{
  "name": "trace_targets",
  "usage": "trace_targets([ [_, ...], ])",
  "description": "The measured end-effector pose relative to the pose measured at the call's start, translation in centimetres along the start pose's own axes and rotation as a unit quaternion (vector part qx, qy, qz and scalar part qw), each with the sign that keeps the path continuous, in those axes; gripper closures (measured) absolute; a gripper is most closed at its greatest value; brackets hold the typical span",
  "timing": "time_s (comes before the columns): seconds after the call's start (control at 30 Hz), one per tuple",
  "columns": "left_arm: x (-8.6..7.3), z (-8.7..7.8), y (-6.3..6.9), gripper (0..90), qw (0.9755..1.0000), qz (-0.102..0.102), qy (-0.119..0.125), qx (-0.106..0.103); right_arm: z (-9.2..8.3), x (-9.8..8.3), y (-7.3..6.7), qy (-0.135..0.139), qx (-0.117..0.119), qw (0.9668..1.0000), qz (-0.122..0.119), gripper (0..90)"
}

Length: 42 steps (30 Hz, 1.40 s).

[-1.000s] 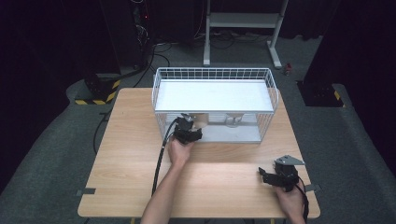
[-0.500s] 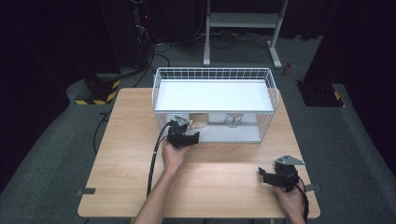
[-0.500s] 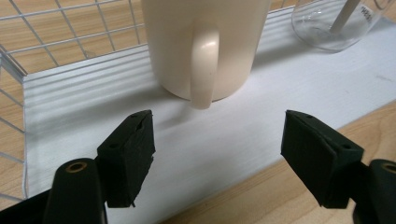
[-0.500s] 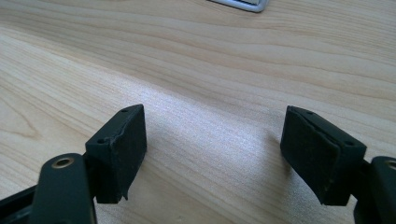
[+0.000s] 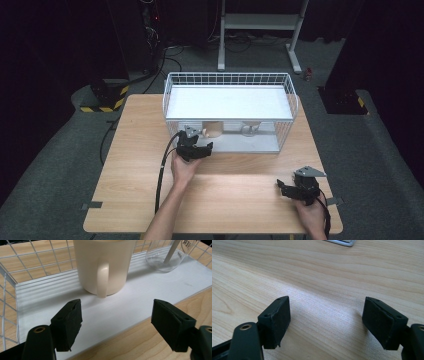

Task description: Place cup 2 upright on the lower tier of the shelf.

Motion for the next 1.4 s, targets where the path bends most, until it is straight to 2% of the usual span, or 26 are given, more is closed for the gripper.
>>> trace_targets([
  [0.17,0.1,-0.5,0.2,24.9,1.0,0.007,0.003,-0.004,0.0,0.0,0.0,0.0,0.0,1.0,0.0,22.6],
  [0.37,-0.2,-1.1,0.3,24.9,0.9999,0.005,0.006,-0.008,0.0,0.0,0.0,0.0,0.0,1.0,0.0,22.6],
  [0.5,-0.7,-1.9,0.0,24.9,0.9998,-0.005,0.012,-0.012,0.0,0.0,0.0,0.0,0.0,1.0,0.0,22.6],
  [0.7,-1.0,-2.6,-0.2,24.8,0.9998,0.0,0.012,-0.014,0.0,0.0,0.0,0.0,0.0,1.0,0.0,22.6],
  [0.97,-1.1,-4.4,-0.4,24.9,0.9995,-0.004,0.029,-0.014,0.0,0.1,0.1,0.002,0.0,1.0,-0.004,22.6],
  [1.17,-1.4,-5.3,-0.2,25.0,0.9995,-0.002,0.028,-0.014,0.0,0.1,0.1,0.002,0.0,1.0,-0.004,22.6],
  [1.27,-1.7,-6.2,-0.1,25.0,0.9993,-0.011,0.035,-0.012,0.0,0.1,0.1,0.002,0.0,1.0,-0.004,22.6],
  [1.4,-2.3,-7.2,-0.4,25.0,0.9993,-0.01,0.035,-0.007,0.0,0.0,0.1,0.001,-0.001,1.0,-0.003,22.6],
])
Point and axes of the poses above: each handheld gripper's, and its own axes: z roughly forward along the jaws, x roughly out of its top, y roughly to its right, the point moved 9 cm from there along z, roughly forward along the jaws, and after that the axes turned 15 degrees about z, right-handed, at the moved point
